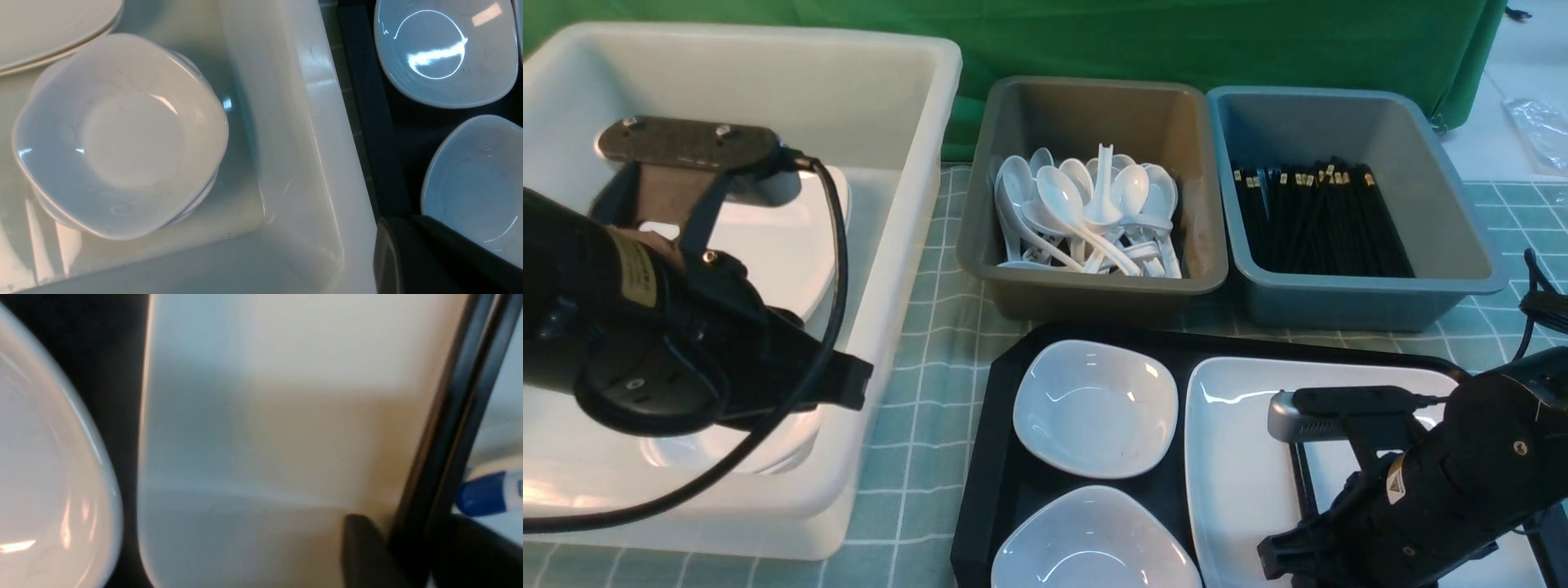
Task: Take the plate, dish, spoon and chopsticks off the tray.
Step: Use the right arm to grab a pair of chopsticks from the plate, then use the right arm to put the chopsticks into the small storage box on the right
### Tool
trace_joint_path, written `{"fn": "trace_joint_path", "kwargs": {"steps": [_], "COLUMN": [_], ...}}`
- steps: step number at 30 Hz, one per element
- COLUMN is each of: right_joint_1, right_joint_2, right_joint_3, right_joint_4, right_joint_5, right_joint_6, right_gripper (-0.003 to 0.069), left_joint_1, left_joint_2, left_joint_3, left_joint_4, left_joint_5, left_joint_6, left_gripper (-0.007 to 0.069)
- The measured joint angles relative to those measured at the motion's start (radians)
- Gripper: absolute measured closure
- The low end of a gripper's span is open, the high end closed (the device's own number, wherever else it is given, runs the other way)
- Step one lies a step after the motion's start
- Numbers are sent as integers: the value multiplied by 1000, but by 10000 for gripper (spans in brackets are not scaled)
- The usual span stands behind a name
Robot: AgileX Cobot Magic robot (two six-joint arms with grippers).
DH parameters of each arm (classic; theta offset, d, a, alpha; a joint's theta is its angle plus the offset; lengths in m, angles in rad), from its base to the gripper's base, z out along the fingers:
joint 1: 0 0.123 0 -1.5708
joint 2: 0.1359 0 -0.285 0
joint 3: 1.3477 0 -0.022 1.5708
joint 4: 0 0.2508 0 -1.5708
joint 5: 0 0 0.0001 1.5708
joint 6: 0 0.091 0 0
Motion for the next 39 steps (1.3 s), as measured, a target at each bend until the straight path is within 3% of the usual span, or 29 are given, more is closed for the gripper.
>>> {"fn": "trace_joint_path", "kwargs": {"steps": [1, 2, 15, 19, 23, 27, 35, 37, 39], "right_joint_1": [0, 0, -4, -86, -255, -344, -372, -372, -372], "right_joint_2": [-1, -7, -258, -283, -146, 55, 465, 497, 530], "right_joint_3": [0, 0, -87, -259, -511, -725, -1096, -1120, -1133], "right_joint_4": [0, 1, 24, 28, 29, 26, 21, 22, 18], "right_joint_5": [0, 0, 161, 190, 211, 211, 226, 237, 256], "right_joint_6": [-2, -2, -21, -88, -160, -201, -199, -198, -197], "right_gripper": [507, 514, 502, 502, 502, 502, 494, 468, 379], "left_joint_1": [0, 0, 0, 0, 0, 0, 0, 0, 0], "left_joint_2": [0, 0, 0, 0, 0, 0, 0, 0, 0], "left_joint_3": [0, 0, 0, 0, 0, 0, 0, 0, 0], "left_joint_4": [0, 0, 0, 0, -3, -11, -78, -92, -107], "left_joint_5": [-1, -2, -6, -6, -6, -6, -3, -3, -3], "left_joint_6": [0, 0, 0, -1, -1, -3, -4, -4, -4], "left_gripper": [624, 624, 618, 616, 616, 616, 616, 616, 616]}}
